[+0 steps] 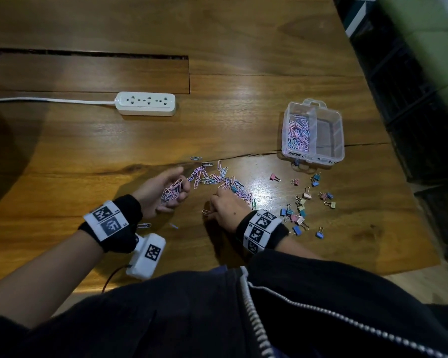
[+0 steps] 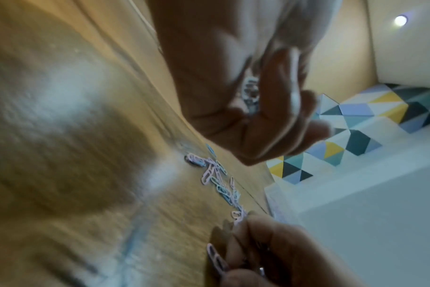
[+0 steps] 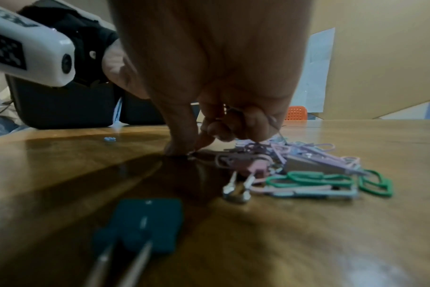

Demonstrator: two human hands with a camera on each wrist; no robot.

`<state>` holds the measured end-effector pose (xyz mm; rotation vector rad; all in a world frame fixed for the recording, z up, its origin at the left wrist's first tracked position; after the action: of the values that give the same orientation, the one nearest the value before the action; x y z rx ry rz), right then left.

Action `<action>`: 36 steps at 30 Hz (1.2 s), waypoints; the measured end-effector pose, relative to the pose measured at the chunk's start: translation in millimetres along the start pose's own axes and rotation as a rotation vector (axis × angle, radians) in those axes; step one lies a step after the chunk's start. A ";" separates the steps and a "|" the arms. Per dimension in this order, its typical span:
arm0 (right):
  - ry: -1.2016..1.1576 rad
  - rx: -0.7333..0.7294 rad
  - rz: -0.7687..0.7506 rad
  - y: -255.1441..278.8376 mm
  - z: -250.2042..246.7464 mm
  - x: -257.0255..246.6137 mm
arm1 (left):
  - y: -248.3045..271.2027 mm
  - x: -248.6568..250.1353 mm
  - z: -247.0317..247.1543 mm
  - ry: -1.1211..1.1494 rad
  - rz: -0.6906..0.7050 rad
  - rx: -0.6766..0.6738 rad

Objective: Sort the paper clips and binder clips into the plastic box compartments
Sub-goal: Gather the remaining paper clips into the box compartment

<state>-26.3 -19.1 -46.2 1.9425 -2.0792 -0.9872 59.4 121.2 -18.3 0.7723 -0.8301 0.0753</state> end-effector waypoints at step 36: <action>-0.147 0.190 0.192 19.9 -3.8 11.4 | 16.4 -47.3 -12.7 -1.389 -0.042 0.026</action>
<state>-43.0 -32.0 -36.4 1.7526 -2.4698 -0.9493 29.3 152.2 -46.6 0.8159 -2.1166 -0.5541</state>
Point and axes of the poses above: each hand's wrist, its own y-axis away from the middle knuckle, its own z-axis out of the palm, x = y × z, the point moved 2 cm from there along -y, towards the middle knuckle, and after that the axes turned 3 degrees about -x, right-handed, at the moved point
